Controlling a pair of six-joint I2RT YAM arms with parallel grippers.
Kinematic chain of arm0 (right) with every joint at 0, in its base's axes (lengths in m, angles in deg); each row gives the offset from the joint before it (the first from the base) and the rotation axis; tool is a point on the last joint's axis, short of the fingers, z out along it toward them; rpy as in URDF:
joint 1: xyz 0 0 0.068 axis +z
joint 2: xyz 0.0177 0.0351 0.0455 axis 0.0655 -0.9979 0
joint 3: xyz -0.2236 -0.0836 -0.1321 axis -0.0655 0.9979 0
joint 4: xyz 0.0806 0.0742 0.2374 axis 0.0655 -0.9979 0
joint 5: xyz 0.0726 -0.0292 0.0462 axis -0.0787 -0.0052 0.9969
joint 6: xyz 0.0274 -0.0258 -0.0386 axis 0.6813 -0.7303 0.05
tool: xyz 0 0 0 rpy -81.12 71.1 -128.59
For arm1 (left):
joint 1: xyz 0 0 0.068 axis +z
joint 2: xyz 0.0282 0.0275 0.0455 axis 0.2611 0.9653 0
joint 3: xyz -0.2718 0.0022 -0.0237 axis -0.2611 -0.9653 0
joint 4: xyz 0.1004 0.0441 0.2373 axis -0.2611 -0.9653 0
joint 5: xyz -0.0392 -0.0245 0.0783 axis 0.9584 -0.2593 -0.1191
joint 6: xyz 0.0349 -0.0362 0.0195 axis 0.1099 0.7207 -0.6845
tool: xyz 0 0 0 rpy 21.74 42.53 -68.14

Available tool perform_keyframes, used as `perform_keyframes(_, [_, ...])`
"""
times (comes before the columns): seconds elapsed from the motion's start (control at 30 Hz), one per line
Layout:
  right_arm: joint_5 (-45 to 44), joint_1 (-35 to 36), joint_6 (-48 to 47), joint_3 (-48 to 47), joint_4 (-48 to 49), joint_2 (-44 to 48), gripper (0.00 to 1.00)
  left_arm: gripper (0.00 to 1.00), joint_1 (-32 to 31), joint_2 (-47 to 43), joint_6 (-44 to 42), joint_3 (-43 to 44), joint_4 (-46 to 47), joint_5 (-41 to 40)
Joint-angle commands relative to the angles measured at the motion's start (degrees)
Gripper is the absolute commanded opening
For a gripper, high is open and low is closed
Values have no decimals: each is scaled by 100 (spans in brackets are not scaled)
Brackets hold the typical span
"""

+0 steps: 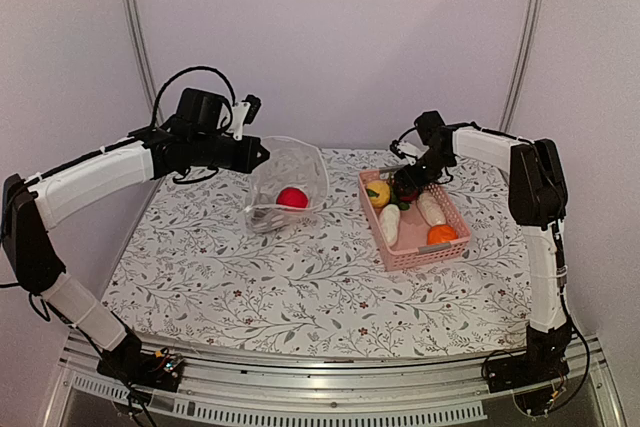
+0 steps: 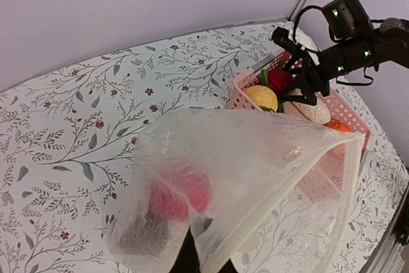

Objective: Place the food in the zip-top bag and seal the zipper
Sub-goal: Pick up the fake fruit from the bin.

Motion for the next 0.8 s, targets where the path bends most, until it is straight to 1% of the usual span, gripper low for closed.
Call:
perform_keyframes(0.0, [-71,-81,-12,-225,1,-238,81,0,-32,74,41,96,-14,97])
perform_keyframes(0.13, [-41,-113,-17,-205,-5,-236,73,0,-31,99,32,96,-14,101])
perform_keyframes(0.23, [-2,-146,-21,-164,8,-176,63,0,-31,115,31,96,-12,120])
perform_keyframes(0.33, [39,-154,7,-32,8,-11,57,0,-32,112,39,96,-15,115])
perform_keyframes(0.57, [353,-156,49,658,1,1026,56,0,-36,126,25,97,-15,113])
perform_keyframes(0.73, [1047,-154,-68,1037,-210,1976,56,0,-32,109,40,96,-13,89])
perform_keyframes(0.77, [1335,-155,-95,1067,-304,2128,56,0,-32,113,36,91,-13,73])
